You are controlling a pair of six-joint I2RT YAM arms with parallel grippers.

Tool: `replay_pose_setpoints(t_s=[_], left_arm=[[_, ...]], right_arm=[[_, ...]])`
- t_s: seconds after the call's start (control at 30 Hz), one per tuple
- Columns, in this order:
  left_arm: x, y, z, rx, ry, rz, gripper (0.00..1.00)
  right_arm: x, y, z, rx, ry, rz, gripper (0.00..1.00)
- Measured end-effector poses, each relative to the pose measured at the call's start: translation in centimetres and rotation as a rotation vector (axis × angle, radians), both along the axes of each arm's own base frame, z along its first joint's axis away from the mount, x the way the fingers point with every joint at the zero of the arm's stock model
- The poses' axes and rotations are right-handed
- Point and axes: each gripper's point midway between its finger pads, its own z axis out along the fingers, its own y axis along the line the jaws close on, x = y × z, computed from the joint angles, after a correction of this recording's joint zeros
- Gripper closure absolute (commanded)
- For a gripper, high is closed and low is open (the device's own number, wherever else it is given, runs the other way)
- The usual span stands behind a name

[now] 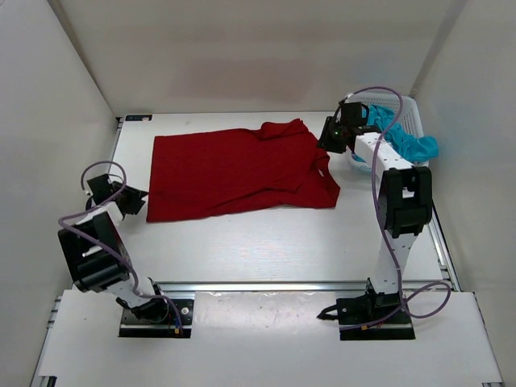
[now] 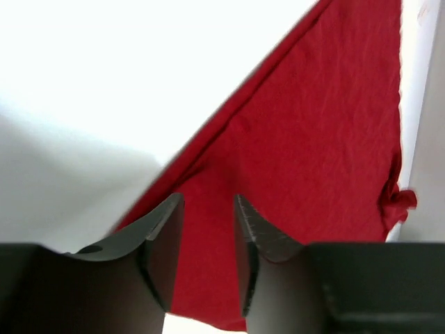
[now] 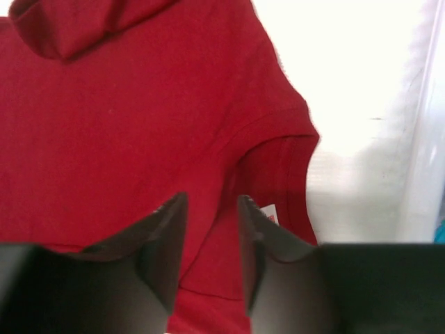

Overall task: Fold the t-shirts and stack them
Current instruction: Fold the flattened tshirt in 1/3 of the way

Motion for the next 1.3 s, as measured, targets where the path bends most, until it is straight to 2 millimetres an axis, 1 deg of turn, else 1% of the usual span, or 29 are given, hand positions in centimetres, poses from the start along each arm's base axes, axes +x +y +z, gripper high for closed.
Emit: replay_pose_setpoints(t_s=[0.07, 0.1, 0.13, 0.17, 0.2, 0.27, 0.3, 0.33, 0.37, 0.43, 0.47, 0.5, 0.53, 0.57, 0.63, 0.7, 0.73, 0.77, 0.8, 0.83, 0.87, 0.9, 0.93, 1.0, 1.07, 1.2, 1.3], left_arm=[[-0.6, 0.7, 1.0, 0.023, -0.012, 0.018, 0.51], [-0.8, 1.0, 1.6, 0.044, -0.023, 0.024, 0.5], [-1.1, 0.9, 2.2, 0.064, -0.038, 0.02, 0.48], [-1.4, 0.5, 2.6, 0.082, -0.052, 0.008, 0.46], [-1.8, -0.1, 2.9, 0.094, -0.064, -0.007, 0.46], [-2.9, -1.3, 2.7, 0.1, -0.066, -0.034, 0.46], [-3.5, -2.0, 2.2, 0.097, -0.058, -0.055, 0.46], [-4.2, -2.5, 1.4, 0.088, -0.039, -0.068, 0.46], [-4.9, -2.8, 0.6, 0.078, -0.014, -0.073, 0.47], [-6.2, -3.4, -1.0, 0.057, 0.037, -0.084, 0.46], [-6.7, -3.6, -1.5, 0.049, 0.054, -0.088, 0.45], [-7.2, -3.9, -2.0, 0.044, 0.071, -0.096, 0.42], [-7.4, -4.2, -2.3, 0.04, 0.081, -0.101, 0.41], [-7.6, -4.4, -2.5, 0.038, 0.086, -0.107, 0.41], [-7.5, -4.6, -2.4, 0.035, 0.078, -0.115, 0.42], [-7.2, -4.7, -2.5, 0.027, 0.072, -0.119, 0.45], [-7.1, -4.8, -2.6, 0.02, 0.068, -0.121, 0.49], [-6.8, -4.8, -2.7, 0.012, 0.062, -0.12, 0.55], [-6.6, -4.9, -2.9, 0.004, 0.059, -0.119, 0.59], [-6.4, -5.0, -3.0, -0.01, 0.053, -0.121, 0.68], [-6.1, -5.1, -3.2, -0.016, 0.05, -0.121, 0.74], [-5.9, -5.2, -3.3, -0.024, 0.048, -0.122, 0.82], [-5.7, -5.3, -3.6, -0.028, 0.048, -0.122, 0.86], [-5.2, -5.5, -3.7, -0.041, 0.04, -0.125, 0.99], [-4.7, -5.5, -3.6, -0.043, 0.034, -0.13, 1.0], [-4.1, -5.6, -3.5, -0.026, 0.045, -0.135, 1.0], [-4.1, -5.4, -3.5, -0.002, 0.06, -0.135, 1.0]], right_arm=[[-0.3, 0.1, 0.6, 0.0, -0.023, 0.003, 0.62], [-1.0, 0.1, 1.0, 0.003, -0.039, 0.002, 0.62], [-2.2, -0.1, 1.2, 0.009, -0.046, -0.001, 0.65], [-3.7, -0.2, 1.3, 0.015, -0.053, -0.003, 0.85], [-5.5, -0.4, 1.4, 0.023, -0.065, -0.002, 0.97], [-9.2, -0.7, 0.9, 0.06, -0.062, -0.015, 0.99], [-10.6, -0.8, 0.4, 0.075, -0.07, -0.025, 0.97], [-12.4, -1.2, -0.5, 0.083, -0.063, -0.035, 0.92], [-13.7, -1.5, -1.5, 0.093, -0.05, -0.048, 0.9], [-16.3, -2.2, -3.9, 0.101, -0.014, -0.071, 0.74], [-17.4, -2.6, -5.1, 0.106, 0.012, -0.088, 0.7], [-18.4, -3.0, -6.3, 0.106, 0.038, -0.103, 0.65], [-19.2, -3.3, -7.3, 0.106, 0.062, -0.115, 0.63], [-19.8, -3.6, -8.0, 0.104, 0.082, -0.125, 0.62], [-20.3, -4.0, -8.8, 0.103, 0.102, -0.139, 0.58], [-19.9, -4.2, -8.9, 0.108, 0.093, -0.142, 0.57], [-19.6, -4.1, -9.0, 0.112, 0.086, -0.14, 0.58], [-19.3, -4.1, -9.0, 0.122, 0.079, -0.139, 0.59], [-18.8, -4.0, -9.0, 0.128, 0.072, -0.137, 0.61], [-18.4, -3.9, -9.0, 0.133, 0.066, -0.136, 0.68], [-18.0, -3.8, -9.0, 0.139, 0.062, -0.133, 0.76], [-17.5, -3.7, -9.1, 0.144, 0.06, -0.131, 0.82], [-17.2, -3.6, -9.3, 0.151, 0.066, -0.132, 0.92], [-16.3, -3.3, -9.6, 0.165, 0.07, -0.128, 1.0], [-15.9, -3.2, -9.6, 0.175, 0.066, -0.13, 1.0], [-16.1, -3.3, -9.2, 0.175, 0.058, -0.145, 1.0], [-17.9, -3.9, -8.7, 0.175, 0.041, -0.167, 1.0]])
